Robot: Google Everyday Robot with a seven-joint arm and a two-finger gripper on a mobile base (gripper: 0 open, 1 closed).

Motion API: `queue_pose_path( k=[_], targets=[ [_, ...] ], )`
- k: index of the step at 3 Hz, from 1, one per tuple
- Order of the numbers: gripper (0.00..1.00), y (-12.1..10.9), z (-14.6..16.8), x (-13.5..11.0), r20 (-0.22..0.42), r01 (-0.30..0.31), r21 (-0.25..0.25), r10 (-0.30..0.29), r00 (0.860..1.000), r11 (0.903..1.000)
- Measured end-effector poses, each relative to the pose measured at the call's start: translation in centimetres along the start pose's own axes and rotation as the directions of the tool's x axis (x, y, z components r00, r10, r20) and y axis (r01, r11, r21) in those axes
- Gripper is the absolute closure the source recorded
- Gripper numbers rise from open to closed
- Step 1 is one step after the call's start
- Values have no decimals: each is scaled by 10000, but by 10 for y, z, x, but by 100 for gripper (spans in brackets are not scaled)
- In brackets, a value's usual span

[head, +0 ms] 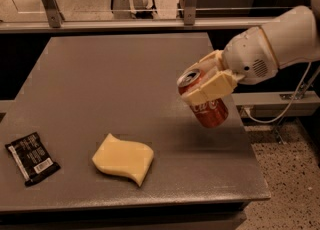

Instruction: Place coke can upright

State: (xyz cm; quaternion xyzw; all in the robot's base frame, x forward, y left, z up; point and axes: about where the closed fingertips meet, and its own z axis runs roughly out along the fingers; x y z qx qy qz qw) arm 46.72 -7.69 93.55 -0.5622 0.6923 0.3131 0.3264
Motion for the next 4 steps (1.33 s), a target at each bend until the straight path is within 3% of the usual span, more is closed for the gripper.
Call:
queue_pose_path(
  k=[1,2,3,4],
  targets=[
    [100,9,-20,-7,931,194,149,-207,9954,9997],
    [100,4,-13,-8,1726,313,2,-309,9845,9995],
    [100,-5,1,-7,3762,616,-45,-554,9249,9981],
    [100,-7,7,-17,5775,1228,222,-1130,8085,9922]
  ],
)
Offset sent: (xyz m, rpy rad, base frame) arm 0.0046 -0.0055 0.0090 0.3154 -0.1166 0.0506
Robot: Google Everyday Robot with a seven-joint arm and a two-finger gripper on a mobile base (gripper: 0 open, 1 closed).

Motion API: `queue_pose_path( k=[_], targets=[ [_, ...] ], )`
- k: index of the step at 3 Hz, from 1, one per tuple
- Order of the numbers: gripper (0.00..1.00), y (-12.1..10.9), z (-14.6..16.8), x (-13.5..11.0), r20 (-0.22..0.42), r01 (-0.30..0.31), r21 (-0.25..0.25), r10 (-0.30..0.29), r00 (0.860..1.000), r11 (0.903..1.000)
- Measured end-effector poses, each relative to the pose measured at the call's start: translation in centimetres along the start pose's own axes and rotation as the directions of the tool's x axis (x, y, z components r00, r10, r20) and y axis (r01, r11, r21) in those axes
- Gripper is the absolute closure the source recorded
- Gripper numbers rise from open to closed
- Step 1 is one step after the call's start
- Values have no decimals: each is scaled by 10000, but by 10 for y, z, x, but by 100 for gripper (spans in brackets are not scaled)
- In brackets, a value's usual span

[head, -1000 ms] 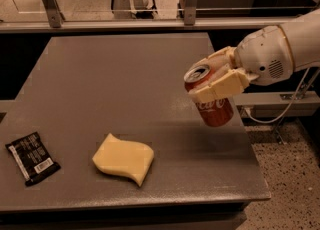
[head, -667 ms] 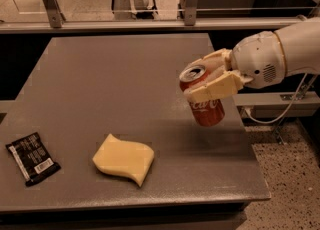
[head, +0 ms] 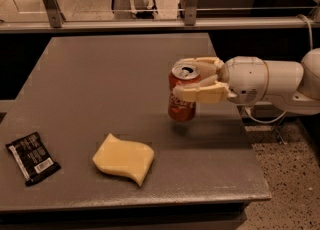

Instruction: Place coke can upright

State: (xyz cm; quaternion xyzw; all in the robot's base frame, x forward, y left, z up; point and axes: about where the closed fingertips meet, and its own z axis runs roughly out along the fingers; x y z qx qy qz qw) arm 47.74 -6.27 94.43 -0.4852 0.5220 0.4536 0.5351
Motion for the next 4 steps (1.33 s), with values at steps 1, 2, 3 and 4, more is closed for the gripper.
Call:
queue_pose_path(
  k=[1,2,3,4],
  targets=[
    [84,-2,6,2,1109,567,142,-579,9921,9983],
    [61,-6,13,15,1120,804,490,-855,9900,9956],
    [38,-14,16,30,1262,750,771,-843,9884,9942],
    [15,-14,18,29,1264,765,736,-854,9883,9943]
  ],
)
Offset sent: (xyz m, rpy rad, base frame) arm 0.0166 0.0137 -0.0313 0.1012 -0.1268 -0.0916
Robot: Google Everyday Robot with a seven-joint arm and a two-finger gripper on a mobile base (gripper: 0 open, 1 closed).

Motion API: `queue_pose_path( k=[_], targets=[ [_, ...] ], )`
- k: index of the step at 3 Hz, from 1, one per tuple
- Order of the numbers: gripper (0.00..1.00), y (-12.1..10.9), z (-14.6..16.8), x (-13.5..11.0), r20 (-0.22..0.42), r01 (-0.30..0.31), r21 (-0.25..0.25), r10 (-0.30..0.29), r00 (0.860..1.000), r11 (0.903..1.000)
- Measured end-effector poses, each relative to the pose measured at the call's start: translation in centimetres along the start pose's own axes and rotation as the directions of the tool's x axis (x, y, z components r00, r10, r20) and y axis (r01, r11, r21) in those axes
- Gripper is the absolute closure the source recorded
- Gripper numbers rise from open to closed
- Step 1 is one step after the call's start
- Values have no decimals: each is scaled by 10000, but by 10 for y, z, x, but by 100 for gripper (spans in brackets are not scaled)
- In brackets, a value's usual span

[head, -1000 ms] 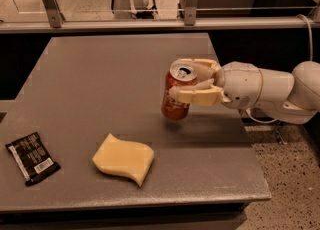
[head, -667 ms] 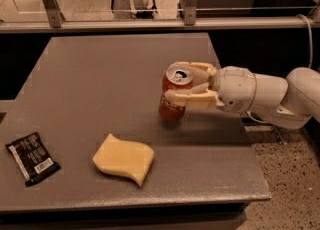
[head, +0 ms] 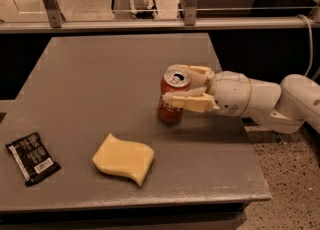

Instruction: Place coke can upright

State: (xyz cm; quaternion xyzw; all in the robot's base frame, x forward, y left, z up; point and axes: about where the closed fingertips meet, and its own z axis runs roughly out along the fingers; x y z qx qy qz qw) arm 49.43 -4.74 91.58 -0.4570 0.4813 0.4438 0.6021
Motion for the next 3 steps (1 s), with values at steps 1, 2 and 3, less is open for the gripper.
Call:
queue_pose_path(
  k=[1,2,3],
  targets=[
    [0,1,2,-1,5,8,-45,-8,10000,10000],
    [0,1,2,-1,3,9,-47,-9,10000,10000],
    [0,-4,-10,-6,-1022,451,61,-443,9938,9990]
  ],
)
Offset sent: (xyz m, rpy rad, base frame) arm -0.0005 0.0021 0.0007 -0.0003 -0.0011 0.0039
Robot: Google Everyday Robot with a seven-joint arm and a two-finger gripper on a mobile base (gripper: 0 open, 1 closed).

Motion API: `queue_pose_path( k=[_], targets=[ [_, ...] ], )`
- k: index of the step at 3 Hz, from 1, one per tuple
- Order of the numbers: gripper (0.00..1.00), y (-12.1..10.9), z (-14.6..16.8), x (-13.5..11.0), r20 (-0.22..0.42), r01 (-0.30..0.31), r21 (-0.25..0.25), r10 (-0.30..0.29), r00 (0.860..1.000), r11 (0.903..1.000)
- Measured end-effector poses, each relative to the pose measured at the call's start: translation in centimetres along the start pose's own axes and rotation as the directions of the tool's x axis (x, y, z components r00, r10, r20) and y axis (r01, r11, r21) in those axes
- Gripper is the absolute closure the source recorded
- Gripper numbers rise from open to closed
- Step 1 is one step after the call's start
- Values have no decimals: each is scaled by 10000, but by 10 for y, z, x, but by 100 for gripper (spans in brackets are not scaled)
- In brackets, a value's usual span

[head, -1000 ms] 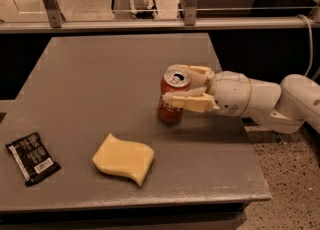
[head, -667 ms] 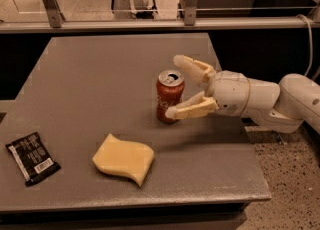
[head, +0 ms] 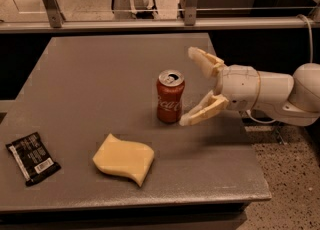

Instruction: Place coke can upright

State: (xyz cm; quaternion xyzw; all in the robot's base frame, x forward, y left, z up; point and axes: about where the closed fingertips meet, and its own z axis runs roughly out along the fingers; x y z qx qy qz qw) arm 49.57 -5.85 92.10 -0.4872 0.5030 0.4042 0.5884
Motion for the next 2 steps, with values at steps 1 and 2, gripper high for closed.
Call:
queue_pose_path(
  k=[1,2],
  targets=[
    [0,-10,-32,-8,-610,438,203,-425,9972,9988],
    [0,-12,-36,-9,-644,508,218,-493,9967,9985]
  ],
)
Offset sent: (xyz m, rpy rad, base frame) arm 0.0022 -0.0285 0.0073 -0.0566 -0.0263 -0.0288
